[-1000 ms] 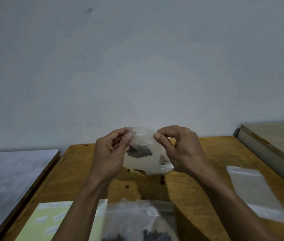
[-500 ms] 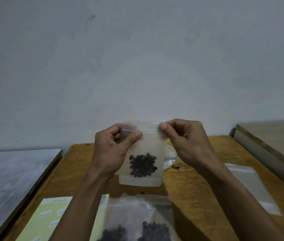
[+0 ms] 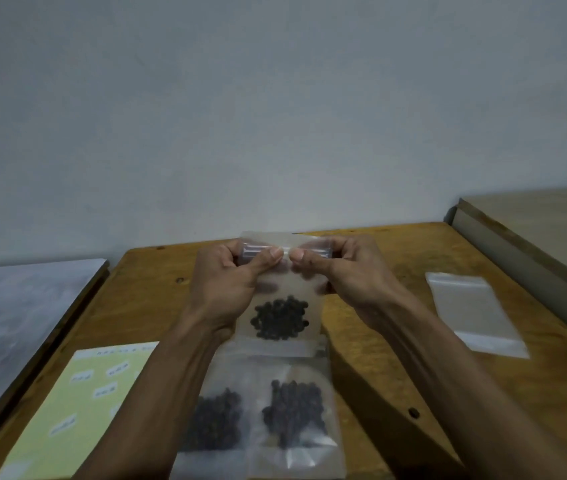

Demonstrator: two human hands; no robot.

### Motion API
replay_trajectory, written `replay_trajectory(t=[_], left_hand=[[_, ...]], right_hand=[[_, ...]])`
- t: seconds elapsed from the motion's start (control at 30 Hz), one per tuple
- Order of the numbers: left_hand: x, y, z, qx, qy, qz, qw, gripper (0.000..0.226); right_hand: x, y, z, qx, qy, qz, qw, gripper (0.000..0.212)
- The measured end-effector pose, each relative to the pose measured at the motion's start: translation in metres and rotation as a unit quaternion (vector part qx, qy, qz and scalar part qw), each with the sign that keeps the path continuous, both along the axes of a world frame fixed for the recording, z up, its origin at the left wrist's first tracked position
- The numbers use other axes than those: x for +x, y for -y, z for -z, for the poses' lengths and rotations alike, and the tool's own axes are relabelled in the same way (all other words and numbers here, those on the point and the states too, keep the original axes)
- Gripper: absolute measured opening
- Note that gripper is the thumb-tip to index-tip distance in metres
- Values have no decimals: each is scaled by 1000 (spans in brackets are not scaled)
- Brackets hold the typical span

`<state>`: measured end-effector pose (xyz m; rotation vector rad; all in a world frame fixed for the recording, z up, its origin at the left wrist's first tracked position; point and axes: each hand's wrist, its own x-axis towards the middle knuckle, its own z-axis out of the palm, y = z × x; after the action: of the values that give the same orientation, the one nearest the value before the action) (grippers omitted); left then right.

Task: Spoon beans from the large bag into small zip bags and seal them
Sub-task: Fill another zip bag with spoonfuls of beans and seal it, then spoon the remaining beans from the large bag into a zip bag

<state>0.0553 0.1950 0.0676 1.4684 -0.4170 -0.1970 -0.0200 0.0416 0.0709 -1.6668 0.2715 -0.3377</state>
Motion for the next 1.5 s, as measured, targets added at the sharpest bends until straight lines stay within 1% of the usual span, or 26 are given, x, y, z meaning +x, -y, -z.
replay_trajectory(t=[0.07, 0.13, 0.2, 0.23, 0.3, 0.33, 0.4, 0.47, 0.53, 0.6, 0.63, 0.7, 0.73, 0.8, 0.9, 1.0, 1.07, 1.13, 1.27, 1.3, 1.37, 1.43, 1.5], left_hand=[[-6, -1, 2, -13, -30, 4, 999, 8], [-9, -5, 4, -10, -59, 30, 998, 18], [-10, -11, 8, 12, -100, 61, 993, 31], [-10, -14, 12, 26, -122, 71, 990, 34], [-8, -20, 20, 66, -145, 78, 984, 30], [-6, -24, 25, 93, -141, 72, 983, 26], [-3, -30, 33, 167, -110, 60, 978, 22], [0, -32, 43, 276, -39, 48, 959, 17], [3, -31, 52, 374, 54, 19, 926, 16], [5, -27, 55, 429, 105, -6, 897, 19], [5, -25, 55, 453, 117, -9, 884, 21], [4, -20, 53, 489, 126, -14, 863, 37], [3, -17, 51, 489, 134, -24, 862, 45], [0, -8, 45, 454, 167, -46, 874, 47], [-4, 13, 34, 391, 206, -49, 896, 34], [-12, 52, 27, 331, 229, -20, 915, 24], [-18, 85, 28, 316, 241, 13, 917, 19], [-25, 123, 34, 325, 247, 53, 911, 17], [-40, 196, 52, 373, 216, 128, 893, 15], [-44, 211, 59, 383, 208, 141, 889, 15], [-51, 234, 70, 405, 202, 152, 879, 16], [-54, 252, 79, 454, 220, 144, 851, 28], [-53, 263, 85, 520, 250, 145, 804, 46]], right_hand=[[-8, 3, 1, 25, -14, -24, 999, 22], [-16, 7, 4, 45, -9, -30, 999, 23], [-20, 9, 9, 46, -13, -20, 999, 22], [-22, 10, 14, 45, -23, -19, 999, 21], [-24, 12, 26, 49, -53, -24, 997, 22], [-25, 12, 32, 47, -72, -23, 996, 23], [-27, 11, 47, 31, -103, -11, 994, 22], [-25, 5, 61, -17, -125, 9, 992, 16], [-19, -2, 73, -122, -129, 43, 983, 12], [-14, -7, 81, -226, -129, 67, 963, 14], [-14, -10, 82, -263, -136, 72, 953, 21], [-14, -13, 81, -302, -152, 77, 938, 44], [-15, -13, 79, -311, -153, 79, 935, 49], [-17, -10, 73, -321, -137, 85, 933, 47], [-22, 2, 64, -291, -118, 101, 944, 40], [-32, 34, 54, -248, -120, 165, 947, 34], [-40, 66, 53, -230, -128, 212, 941, 35], [-51, 101, 57, -229, -143, 263, 926, 38], [-69, 159, 75, -276, -219, 353, 867, 48], [-72, 169, 79, -281, -241, 368, 853, 52], [-76, 185, 89, -284, -281, 373, 838, 57], [-78, 194, 98, -284, -327, 358, 827, 61], [-77, 200, 105, -282, -354, 350, 820, 65]])
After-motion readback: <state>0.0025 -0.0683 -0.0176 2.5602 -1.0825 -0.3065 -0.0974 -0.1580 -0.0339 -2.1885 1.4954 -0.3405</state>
